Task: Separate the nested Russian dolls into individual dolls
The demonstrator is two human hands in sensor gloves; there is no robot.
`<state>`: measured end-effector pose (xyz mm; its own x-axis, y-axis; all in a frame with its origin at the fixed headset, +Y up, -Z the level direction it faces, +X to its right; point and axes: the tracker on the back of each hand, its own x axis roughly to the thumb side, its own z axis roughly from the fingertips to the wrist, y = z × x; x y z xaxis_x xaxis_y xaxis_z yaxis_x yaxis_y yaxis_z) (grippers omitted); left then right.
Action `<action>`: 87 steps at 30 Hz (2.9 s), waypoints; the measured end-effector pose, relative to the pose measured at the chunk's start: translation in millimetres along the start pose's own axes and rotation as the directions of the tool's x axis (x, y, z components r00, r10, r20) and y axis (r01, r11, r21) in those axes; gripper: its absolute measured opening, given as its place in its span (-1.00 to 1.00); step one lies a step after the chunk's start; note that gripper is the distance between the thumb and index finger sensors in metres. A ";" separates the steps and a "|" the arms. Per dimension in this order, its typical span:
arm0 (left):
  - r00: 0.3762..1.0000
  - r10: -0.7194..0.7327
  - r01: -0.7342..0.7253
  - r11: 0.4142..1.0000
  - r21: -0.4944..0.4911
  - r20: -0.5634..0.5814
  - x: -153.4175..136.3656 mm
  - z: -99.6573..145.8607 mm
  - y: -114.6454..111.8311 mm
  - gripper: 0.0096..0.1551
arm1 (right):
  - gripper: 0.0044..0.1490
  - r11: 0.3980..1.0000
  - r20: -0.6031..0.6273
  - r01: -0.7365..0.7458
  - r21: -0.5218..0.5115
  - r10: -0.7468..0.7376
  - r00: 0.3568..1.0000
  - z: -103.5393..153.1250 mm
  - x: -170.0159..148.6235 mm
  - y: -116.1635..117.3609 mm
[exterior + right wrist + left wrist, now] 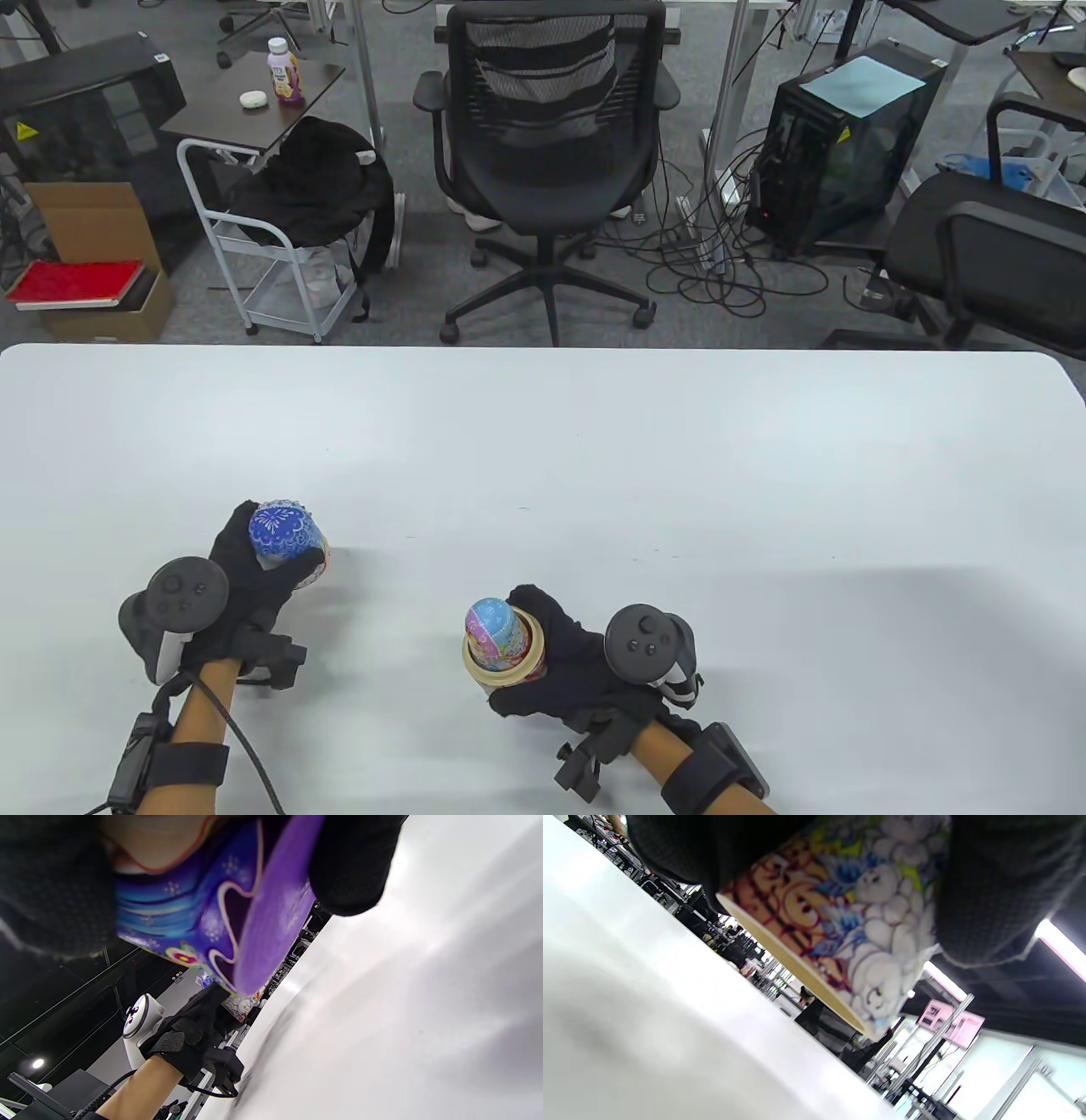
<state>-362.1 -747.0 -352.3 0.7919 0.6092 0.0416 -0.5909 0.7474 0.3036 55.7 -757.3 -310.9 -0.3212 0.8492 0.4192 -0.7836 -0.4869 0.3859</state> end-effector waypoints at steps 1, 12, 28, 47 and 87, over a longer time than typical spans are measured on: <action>1.000 0.004 -0.004 1.000 -0.010 -0.015 -0.4 -0.6 -1.2 0.28 | 0.53 1.000 0.001 0.001 -0.002 -0.001 1.000 0.3 0.3 -0.2; 0.987 -0.150 0.130 0.959 -0.252 -0.063 -1.0 1.7 -10.7 0.30 | 0.54 1.000 0.013 -0.008 -0.001 0.008 1.000 0.5 1.4 0.5; 0.869 0.205 -0.132 0.973 -0.187 0.450 99.0 28.1 8.1 0.36 | 0.53 0.999 -0.008 -0.041 0.025 0.042 0.999 -5.7 3.9 7.8; 0.708 0.474 -0.247 0.860 -0.446 0.523 166.0 67.1 -26.5 -0.02 | 0.53 0.996 0.019 -0.048 0.079 0.047 0.999 -6.8 11.1 16.2; 0.919 -0.128 0.222 0.950 -0.221 0.372 111.7 16.9 -59.3 0.00 | 0.53 0.997 0.018 -0.049 0.056 0.048 0.999 -4.6 6.0 4.0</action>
<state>-235.9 -727.7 -349.5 0.8608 0.3658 0.3539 -0.4198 0.9034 0.0873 48.1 -753.3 -310.6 -0.3488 0.8211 0.4518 -0.7361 -0.5384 0.4103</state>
